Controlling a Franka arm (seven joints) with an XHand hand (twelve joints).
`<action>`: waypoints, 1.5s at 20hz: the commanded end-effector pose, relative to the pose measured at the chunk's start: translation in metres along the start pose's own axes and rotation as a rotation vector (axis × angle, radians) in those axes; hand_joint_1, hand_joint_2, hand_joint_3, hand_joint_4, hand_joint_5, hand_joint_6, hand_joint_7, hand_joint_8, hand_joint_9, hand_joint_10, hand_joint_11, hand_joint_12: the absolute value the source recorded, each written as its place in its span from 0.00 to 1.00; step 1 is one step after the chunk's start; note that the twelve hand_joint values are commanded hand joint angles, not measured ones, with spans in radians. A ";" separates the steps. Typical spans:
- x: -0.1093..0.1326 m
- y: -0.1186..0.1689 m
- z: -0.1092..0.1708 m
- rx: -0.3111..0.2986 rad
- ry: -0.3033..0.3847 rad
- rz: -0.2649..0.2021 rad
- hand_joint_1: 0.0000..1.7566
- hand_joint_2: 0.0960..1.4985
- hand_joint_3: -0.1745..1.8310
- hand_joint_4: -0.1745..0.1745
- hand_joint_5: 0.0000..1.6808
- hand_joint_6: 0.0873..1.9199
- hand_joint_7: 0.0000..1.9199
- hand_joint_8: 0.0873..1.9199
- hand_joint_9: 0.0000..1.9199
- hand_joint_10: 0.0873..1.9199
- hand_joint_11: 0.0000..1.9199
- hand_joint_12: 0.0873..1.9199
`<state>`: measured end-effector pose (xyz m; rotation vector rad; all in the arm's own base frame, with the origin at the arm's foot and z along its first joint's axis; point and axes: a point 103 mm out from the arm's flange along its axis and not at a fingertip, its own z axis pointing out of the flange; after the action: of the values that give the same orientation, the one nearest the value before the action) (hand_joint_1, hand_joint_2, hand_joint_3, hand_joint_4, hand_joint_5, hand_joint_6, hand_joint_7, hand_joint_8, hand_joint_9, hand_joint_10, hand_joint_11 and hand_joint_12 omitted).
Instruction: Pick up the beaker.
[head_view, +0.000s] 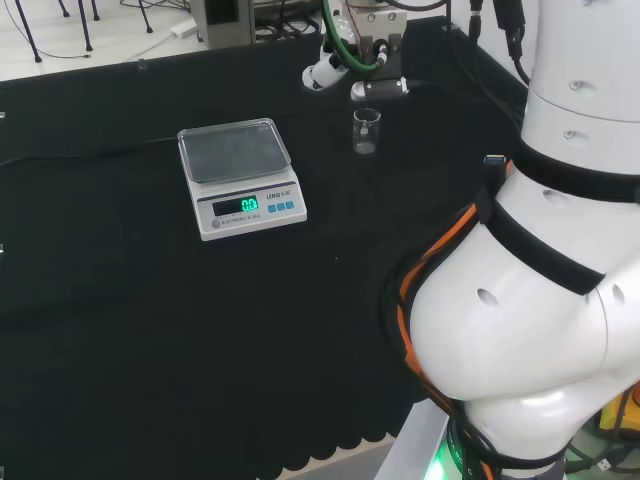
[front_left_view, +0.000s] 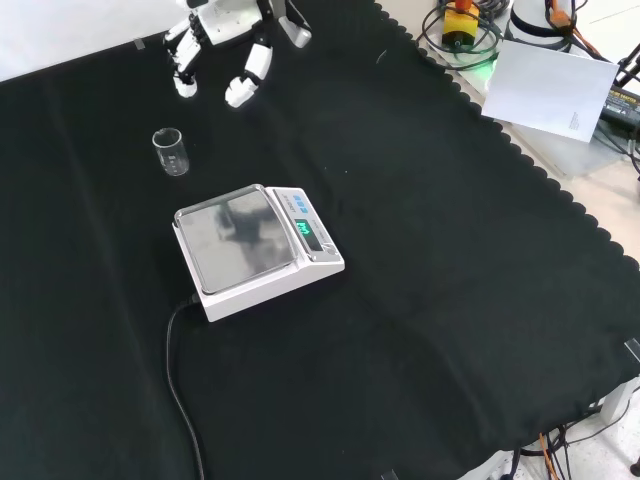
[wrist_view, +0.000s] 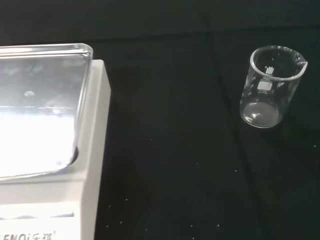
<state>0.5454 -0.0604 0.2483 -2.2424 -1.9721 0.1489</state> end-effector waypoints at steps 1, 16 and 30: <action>-0.020 0.030 0.013 0.042 0.030 0.008 0.36 0.54 0.33 0.28 0.33 0.31 0.28 0.37 0.32 0.41 0.10 0.74; -0.059 0.083 0.049 0.146 0.007 0.046 0.37 0.53 0.33 0.28 0.33 0.32 0.28 0.37 0.32 0.41 0.10 0.74; -0.084 0.100 0.081 0.267 0.079 0.057 0.37 0.48 0.32 0.37 0.20 0.28 0.18 0.38 0.19 0.43 0.06 0.75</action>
<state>0.6209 -0.1449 0.1622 -2.1752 -1.7802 0.2710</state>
